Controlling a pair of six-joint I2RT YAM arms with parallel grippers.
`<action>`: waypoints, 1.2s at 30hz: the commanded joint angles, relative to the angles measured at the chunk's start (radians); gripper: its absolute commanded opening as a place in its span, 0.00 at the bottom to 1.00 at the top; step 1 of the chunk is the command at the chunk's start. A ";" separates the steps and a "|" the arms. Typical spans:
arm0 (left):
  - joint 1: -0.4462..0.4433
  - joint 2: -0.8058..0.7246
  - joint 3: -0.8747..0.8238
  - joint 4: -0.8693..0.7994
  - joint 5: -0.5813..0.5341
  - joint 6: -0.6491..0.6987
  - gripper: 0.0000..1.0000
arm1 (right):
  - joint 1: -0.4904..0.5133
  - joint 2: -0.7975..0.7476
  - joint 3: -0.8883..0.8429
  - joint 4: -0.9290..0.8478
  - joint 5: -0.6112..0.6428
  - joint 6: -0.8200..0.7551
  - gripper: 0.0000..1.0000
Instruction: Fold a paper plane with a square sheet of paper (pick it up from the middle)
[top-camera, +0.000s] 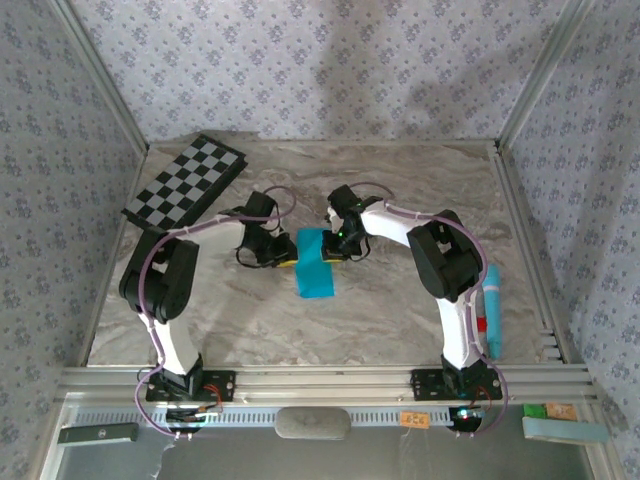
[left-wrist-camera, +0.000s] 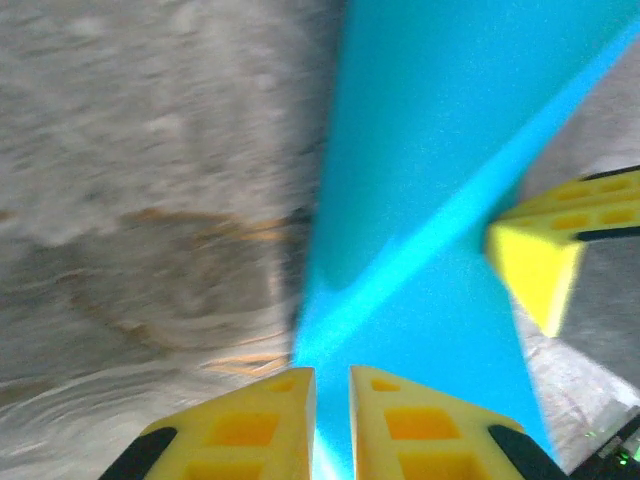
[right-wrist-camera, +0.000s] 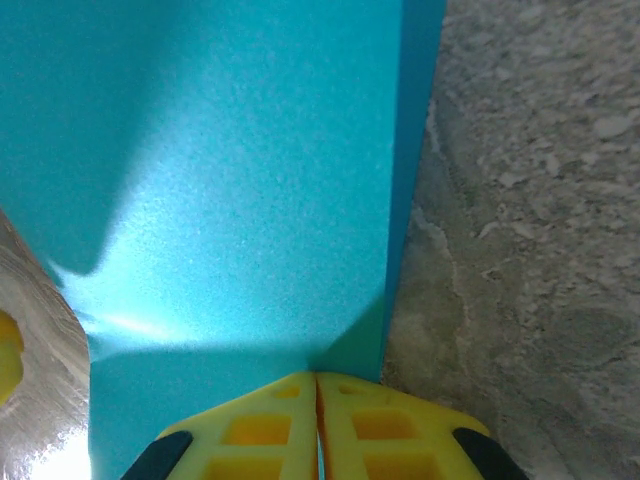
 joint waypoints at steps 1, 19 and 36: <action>-0.022 0.042 0.059 0.050 0.055 -0.006 0.17 | -0.014 0.121 -0.062 -0.113 0.233 -0.021 0.11; 0.109 0.101 -0.007 0.070 0.028 0.045 0.17 | -0.014 0.130 -0.063 -0.126 0.252 -0.044 0.10; 0.024 0.212 0.157 0.122 0.108 0.013 0.17 | -0.014 0.139 -0.050 -0.143 0.261 -0.060 0.10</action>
